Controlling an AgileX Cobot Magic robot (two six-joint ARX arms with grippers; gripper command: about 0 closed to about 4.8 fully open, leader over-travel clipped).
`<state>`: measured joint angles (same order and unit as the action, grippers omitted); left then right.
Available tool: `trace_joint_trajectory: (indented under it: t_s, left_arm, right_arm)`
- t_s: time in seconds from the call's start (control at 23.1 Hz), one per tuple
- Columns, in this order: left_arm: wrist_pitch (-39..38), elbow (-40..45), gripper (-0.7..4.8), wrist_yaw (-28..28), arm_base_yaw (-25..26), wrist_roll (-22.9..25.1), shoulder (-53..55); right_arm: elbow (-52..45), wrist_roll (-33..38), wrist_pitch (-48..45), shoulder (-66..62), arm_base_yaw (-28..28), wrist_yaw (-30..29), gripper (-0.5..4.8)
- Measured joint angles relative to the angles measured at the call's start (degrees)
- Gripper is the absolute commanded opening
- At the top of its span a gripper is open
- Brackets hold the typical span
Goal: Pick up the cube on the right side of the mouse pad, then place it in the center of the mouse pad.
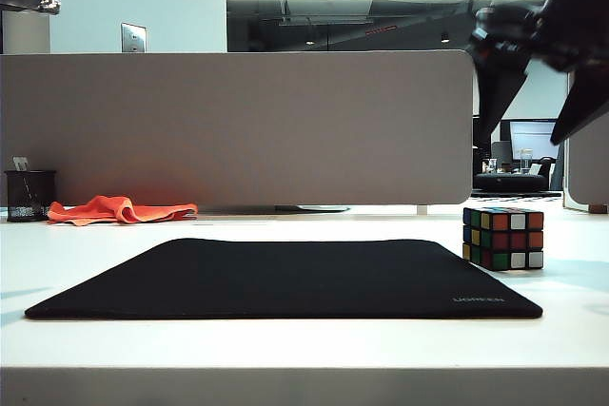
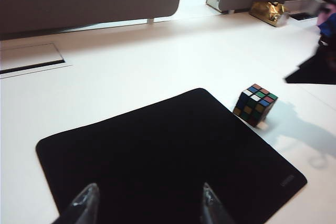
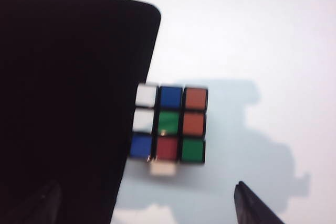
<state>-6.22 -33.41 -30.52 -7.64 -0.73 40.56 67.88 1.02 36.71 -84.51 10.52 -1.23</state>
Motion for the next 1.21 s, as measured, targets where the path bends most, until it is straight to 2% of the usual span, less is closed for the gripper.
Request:
trace_joint_trajectory:
  t_s: [0.13, 0.56, 1.21]
  left_arm:
    - [-0.02, 0.0, 2.47, -1.01, 0.0, -0.04, 0.37]
    - [0.0, -0.02, 2.47, -1.44, 0.0, -0.15, 0.72]
    - [-1.33, -0.04, 2.47, -2.73, 0.0, -0.15, 0.74]
  right_arm:
    - [2.01, 0.09, 0.28, -3.58, 0.0, 2.14, 4.79]
    - [3.23, 0.07, -0.33, -8.48, 0.0, 2.34, 4.79]
    - [3.23, -0.04, -3.67, -15.85, 0.02, -1.18, 4.79]
